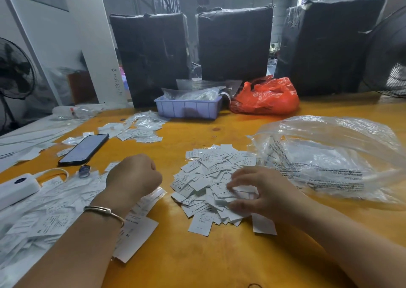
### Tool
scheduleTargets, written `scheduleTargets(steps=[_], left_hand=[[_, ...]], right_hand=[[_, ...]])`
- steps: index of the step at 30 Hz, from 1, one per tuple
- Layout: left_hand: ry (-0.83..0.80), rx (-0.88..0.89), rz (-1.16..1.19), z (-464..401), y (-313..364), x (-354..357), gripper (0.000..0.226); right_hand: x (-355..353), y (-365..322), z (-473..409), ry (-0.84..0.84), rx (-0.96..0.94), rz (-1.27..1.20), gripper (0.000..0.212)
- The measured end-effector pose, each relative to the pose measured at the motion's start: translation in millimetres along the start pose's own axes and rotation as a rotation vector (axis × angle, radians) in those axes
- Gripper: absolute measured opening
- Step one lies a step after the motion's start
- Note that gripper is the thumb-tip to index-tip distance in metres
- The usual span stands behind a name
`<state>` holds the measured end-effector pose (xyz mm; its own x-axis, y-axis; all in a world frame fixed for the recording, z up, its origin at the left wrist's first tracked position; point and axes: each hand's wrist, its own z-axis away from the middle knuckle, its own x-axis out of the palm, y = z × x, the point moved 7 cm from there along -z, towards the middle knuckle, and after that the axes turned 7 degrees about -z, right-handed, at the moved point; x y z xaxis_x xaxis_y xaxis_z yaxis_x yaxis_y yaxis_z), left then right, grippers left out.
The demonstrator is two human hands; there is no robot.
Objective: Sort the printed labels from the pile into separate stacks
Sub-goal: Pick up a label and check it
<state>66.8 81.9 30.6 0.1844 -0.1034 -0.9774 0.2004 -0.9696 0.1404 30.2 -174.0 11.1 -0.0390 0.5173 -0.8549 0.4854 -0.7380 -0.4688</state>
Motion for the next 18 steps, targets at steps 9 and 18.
scheduleTargets(steps=[9,18], left_hand=[[0.040,0.159,-0.040,7.7,28.0,2.2,0.016],[-0.096,0.864,0.401,59.5,100.0,2.7,0.028]], right_hand=[[-7.3,-5.9,0.6,0.155,-0.090,-0.097,0.013],[-15.6,-19.7,6.3,0.254,-0.210,-0.249,0.004]])
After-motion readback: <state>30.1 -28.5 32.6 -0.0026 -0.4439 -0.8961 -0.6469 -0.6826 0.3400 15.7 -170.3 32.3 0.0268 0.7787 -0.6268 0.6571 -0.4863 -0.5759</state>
